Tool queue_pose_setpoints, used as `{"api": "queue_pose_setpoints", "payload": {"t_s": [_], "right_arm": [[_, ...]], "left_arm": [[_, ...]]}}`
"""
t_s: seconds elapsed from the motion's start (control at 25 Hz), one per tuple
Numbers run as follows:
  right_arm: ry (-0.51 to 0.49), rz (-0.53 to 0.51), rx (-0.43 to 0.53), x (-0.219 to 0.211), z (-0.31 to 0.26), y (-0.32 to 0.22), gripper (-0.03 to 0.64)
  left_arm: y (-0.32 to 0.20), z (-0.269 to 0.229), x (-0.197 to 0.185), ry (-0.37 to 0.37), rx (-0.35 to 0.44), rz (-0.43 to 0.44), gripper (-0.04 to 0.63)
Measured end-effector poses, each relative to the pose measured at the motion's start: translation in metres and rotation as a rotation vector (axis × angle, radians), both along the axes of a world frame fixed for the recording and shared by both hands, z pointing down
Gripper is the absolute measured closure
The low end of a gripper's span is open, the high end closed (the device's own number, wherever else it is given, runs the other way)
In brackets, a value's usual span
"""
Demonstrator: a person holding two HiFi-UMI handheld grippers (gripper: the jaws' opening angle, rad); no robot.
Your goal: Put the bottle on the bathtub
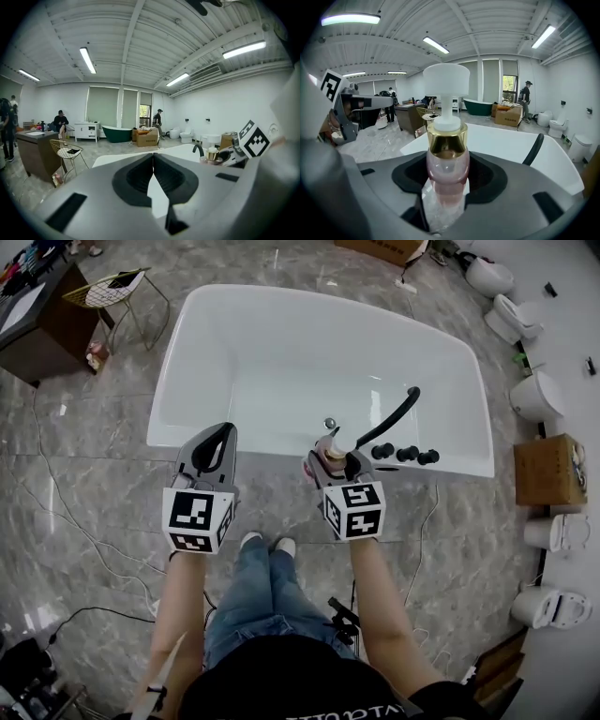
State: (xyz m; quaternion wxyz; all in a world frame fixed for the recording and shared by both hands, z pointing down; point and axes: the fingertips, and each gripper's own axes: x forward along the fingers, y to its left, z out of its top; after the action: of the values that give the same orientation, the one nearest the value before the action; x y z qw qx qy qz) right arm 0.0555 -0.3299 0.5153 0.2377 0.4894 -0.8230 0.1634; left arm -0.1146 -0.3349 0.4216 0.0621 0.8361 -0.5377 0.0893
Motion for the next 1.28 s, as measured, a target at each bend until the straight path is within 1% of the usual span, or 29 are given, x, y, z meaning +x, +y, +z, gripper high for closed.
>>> {"api": "queue_pose_setpoints", "payload": {"t_s": [0.28, 0.52, 0.92, 1.12, 1.28], "right_arm": [[0.010, 0.056, -0.090, -0.011, 0.055, -0.038, 0.390], [-0.003, 0.130, -0.142, -0.010, 0.101, -0.063, 0.390], [0.033, 0.190, -0.137, -0.001, 0.134, -0.092, 0.390], [0.053, 0.191, -0.143, 0.001, 0.149, -0.096, 0.391], [0.038, 0.203, -0.115, 0.003, 0.152, -0.099, 0.390]], "left_arm": [[-0.018, 0.024, -0.013, -0.010, -0.041, 0.021, 0.583], [-0.023, 0.050, -0.028, -0.018, -0.089, 0.002, 0.583], [-0.022, 0.077, -0.041, -0.023, -0.136, -0.007, 0.583], [-0.016, 0.094, -0.041, -0.030, -0.167, 0.002, 0.584], [-0.013, 0.100, -0.040, -0.030, -0.176, 0.002, 0.584]]}}
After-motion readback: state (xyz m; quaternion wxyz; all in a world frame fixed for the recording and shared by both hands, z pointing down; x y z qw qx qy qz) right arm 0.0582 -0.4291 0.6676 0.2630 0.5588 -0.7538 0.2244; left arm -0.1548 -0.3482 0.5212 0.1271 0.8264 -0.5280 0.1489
